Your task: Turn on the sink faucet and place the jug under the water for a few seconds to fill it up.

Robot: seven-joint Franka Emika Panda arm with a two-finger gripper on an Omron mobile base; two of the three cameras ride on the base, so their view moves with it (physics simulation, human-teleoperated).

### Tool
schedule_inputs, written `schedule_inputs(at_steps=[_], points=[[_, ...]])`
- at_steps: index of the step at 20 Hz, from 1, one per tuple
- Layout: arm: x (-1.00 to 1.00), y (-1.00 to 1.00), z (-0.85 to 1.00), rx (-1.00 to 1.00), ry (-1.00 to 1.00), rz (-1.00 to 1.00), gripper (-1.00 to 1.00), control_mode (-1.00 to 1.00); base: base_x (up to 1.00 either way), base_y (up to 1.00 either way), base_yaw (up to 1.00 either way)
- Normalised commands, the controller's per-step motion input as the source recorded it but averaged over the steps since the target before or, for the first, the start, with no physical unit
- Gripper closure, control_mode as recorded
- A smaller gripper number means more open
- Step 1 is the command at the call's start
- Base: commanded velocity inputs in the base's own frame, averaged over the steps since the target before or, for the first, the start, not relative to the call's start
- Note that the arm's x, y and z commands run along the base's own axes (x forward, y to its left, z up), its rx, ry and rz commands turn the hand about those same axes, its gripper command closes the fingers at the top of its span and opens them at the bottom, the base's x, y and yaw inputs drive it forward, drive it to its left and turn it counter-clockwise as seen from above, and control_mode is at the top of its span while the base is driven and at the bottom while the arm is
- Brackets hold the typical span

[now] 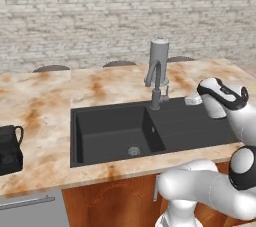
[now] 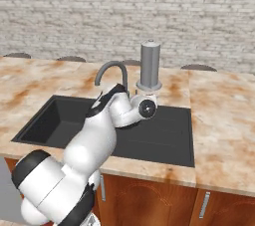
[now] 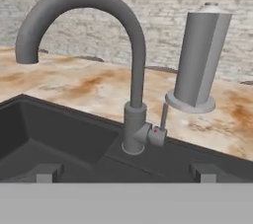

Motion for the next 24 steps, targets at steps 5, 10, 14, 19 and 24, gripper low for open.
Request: schedule_inputs(at_steps=[5,10,14,19,24], points=[[0.53,0.01,-0.02,0.02,-0.1,0.0,-1.0,-1.0,0.0,0.0,0.0],[0.3,0.0,-0.04,0.01,-0.13,0.0,-1.0,-1.0,0.0,0.0,0.0],[0.24,0.0,-0.04,0.0,-0.14,0.0,-1.0,-1.0,0.0,0.0,0.0],[0.24,0.0,-0.09,0.0,-0.08,0.02,-1.0,-1.0,0.0,0.0,0.0],[0.18,-0.01,-0.16,0.0,-0.07,0.06,-1.0,-1.0,0.0,0.0,0.0]])
